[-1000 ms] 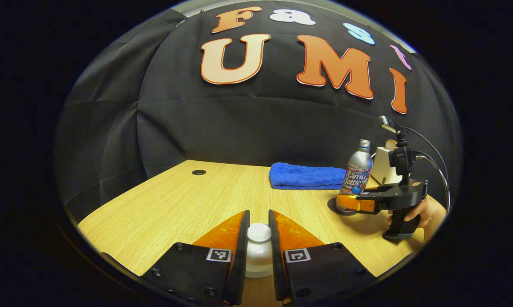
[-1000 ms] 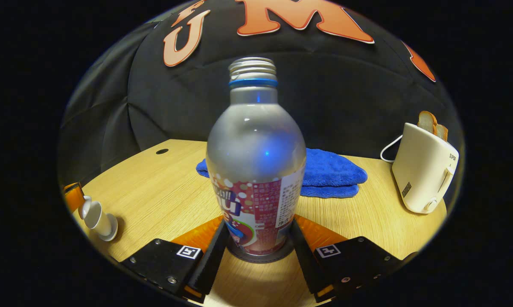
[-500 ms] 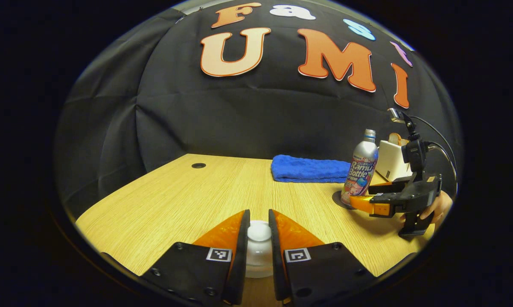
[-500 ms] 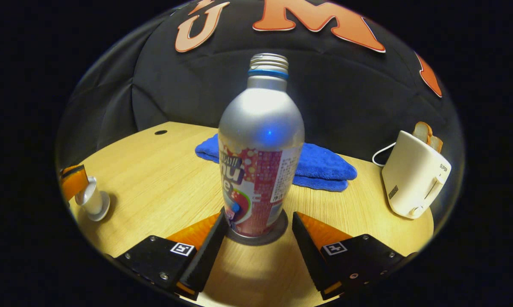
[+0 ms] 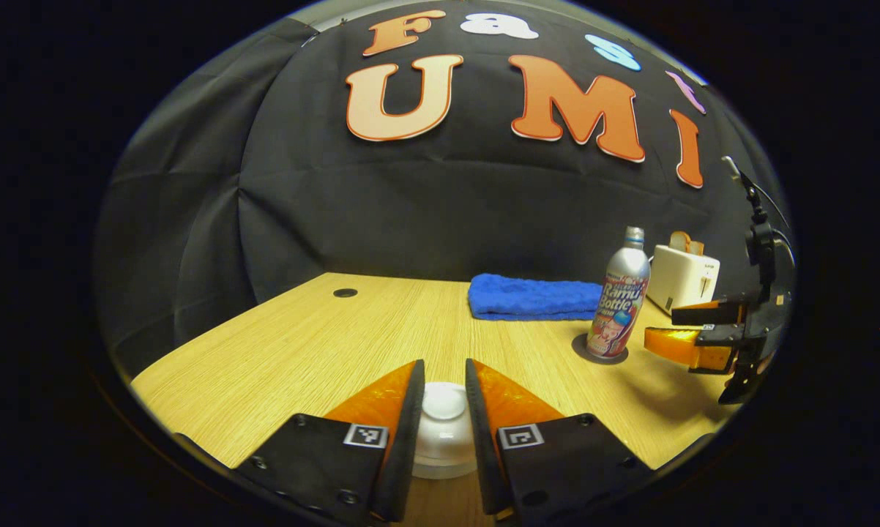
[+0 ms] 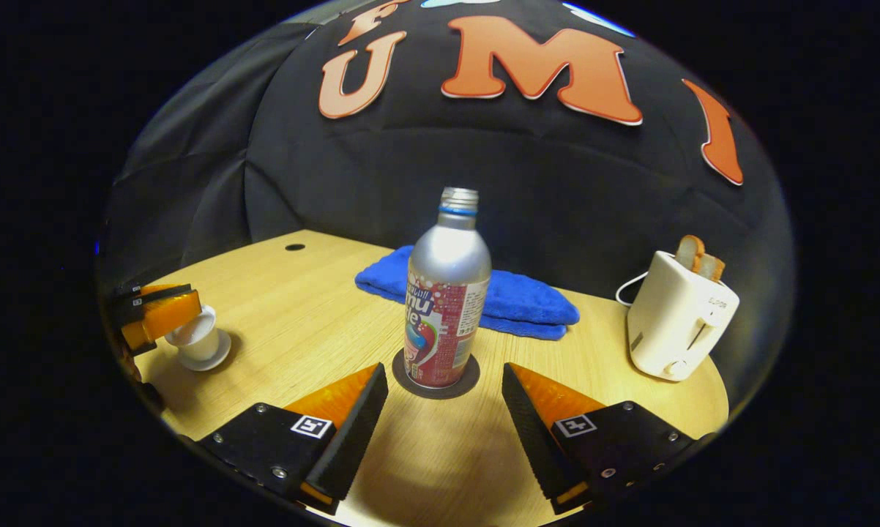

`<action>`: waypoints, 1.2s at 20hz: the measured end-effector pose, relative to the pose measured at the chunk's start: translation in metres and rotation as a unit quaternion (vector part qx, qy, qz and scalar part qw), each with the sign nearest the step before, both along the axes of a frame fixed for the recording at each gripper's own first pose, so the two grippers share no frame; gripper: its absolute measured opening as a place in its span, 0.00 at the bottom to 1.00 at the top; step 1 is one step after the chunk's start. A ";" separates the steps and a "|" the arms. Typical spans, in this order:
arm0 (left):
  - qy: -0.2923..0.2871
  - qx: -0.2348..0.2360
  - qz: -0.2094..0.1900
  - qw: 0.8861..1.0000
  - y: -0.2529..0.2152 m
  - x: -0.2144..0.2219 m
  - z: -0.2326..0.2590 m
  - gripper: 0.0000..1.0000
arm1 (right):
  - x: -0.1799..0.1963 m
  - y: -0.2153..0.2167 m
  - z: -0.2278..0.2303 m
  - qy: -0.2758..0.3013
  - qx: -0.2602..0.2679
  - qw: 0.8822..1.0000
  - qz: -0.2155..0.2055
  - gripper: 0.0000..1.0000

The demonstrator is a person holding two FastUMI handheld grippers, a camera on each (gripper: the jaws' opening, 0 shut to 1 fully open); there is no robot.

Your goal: Open the teacup lid with one hand, grasp the water bottle and pour water into the teacup with the other hand; after pouring, place the water bottle on the coaster and then close the teacup lid.

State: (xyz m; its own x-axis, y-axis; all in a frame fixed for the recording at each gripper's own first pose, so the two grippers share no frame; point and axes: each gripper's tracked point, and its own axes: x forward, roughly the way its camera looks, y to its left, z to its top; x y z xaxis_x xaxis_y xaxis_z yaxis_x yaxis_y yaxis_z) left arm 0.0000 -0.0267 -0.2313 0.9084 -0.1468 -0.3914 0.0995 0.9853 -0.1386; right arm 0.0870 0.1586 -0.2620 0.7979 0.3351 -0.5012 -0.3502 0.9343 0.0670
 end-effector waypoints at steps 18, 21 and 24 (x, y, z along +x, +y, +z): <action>-0.150 0.005 0.002 0.989 -0.026 0.000 0.139 0.96 | -0.045 -0.075 0.136 -0.182 0.022 0.979 -0.089 0.95; -0.156 0.005 0.010 0.988 -0.023 0.000 0.149 0.95 | -0.050 -0.083 0.144 -0.191 0.027 0.976 -0.102 0.95; -0.161 0.002 0.011 0.987 -0.023 -0.001 0.157 0.99 | -0.051 -0.088 0.152 -0.197 0.026 0.974 -0.105 0.95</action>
State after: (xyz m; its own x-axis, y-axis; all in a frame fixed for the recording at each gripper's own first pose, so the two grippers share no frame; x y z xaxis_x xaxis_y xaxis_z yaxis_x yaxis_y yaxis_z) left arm -0.0007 -0.0494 -0.0741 0.9888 -0.1246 -0.0821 0.1162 0.9882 -0.0999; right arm 0.0355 0.0701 -0.1104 0.9788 0.1598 -0.1277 -0.1591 0.9871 0.0157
